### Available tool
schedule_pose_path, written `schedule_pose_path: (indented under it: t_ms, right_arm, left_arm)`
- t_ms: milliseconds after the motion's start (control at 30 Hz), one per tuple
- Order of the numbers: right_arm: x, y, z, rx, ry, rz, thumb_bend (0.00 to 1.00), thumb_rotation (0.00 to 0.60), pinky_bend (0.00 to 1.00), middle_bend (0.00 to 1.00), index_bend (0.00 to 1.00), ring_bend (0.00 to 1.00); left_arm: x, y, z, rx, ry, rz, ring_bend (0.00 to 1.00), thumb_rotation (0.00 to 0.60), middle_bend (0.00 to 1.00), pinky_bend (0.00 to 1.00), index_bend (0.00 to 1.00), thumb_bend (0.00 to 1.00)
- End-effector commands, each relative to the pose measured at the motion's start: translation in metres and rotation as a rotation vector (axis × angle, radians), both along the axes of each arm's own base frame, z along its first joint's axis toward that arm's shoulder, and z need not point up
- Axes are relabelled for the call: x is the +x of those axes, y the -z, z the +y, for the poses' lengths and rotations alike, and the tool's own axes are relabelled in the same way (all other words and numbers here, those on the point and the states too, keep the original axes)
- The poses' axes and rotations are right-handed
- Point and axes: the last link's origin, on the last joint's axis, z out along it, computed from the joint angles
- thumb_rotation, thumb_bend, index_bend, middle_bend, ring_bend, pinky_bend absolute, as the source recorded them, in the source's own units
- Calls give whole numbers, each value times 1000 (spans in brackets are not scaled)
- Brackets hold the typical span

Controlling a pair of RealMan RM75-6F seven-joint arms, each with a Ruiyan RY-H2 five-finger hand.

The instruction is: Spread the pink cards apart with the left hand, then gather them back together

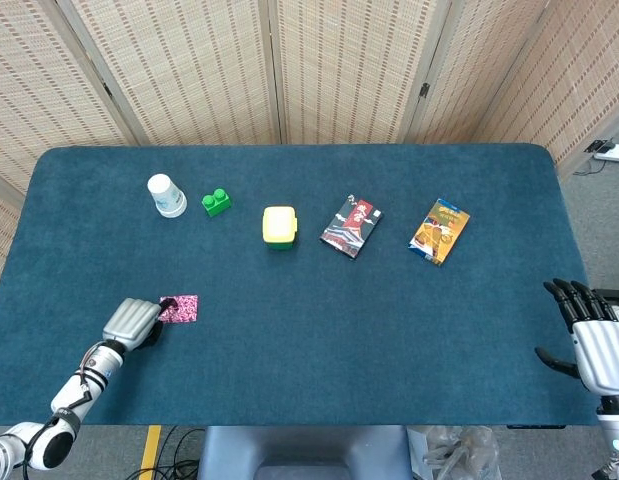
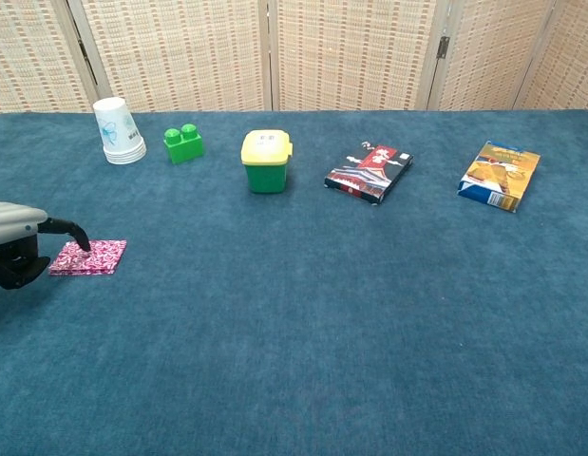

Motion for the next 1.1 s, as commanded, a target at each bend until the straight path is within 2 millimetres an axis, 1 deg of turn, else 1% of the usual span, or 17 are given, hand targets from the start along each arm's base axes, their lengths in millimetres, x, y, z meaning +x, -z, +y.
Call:
schedule_pose_path:
  t_ms: [33, 200, 367, 467, 600, 700, 800, 1100]
  right_arm:
    - [0, 0, 0, 0, 2, -1, 176, 600, 153, 136, 109, 90]
    - [-1, 0, 1, -2, 3, -3, 177, 600, 153, 136, 109, 91]
    - [-4, 0, 2, -2, 13, -3, 177, 600, 153, 136, 109, 91]
    - [-5, -1, 3, -7, 16, -4, 177, 600, 153, 136, 109, 91]
    - [-5, -2, 3, -9, 16, -3, 177, 600, 153, 136, 109, 91]
    - [-4, -2, 3, -6, 11, -4, 177, 600, 153, 136, 109, 91]
    - [-4, -1, 2, -2, 9, -5, 177, 600, 153, 136, 109, 91]
    - [-4, -3, 4, -9, 11, -6, 177, 600, 159, 140, 109, 94]
  left_arm:
    - [0, 1, -1, -15, -4, 11, 1000, 600, 1000, 1000, 258, 705]
    - [3, -1, -10, -31, 2, 22, 1000, 600, 1000, 1000, 314, 705]
    - [4, -6, -29, -78, -13, 37, 1000, 600, 1000, 1000, 348, 705]
    - [4, -11, -41, -88, -22, 43, 1000, 600, 1000, 1000, 361, 705]
    - [11, -19, -48, -66, -15, 29, 1000, 600, 1000, 1000, 364, 705]
    - [17, -23, -46, -32, 9, 12, 1000, 600, 1000, 1000, 363, 705]
    - [21, -22, -39, -5, 22, 1, 1000, 600, 1000, 1000, 358, 705]
    - [23, -8, -13, 27, 29, -1, 1000, 600, 1000, 1000, 327, 705]
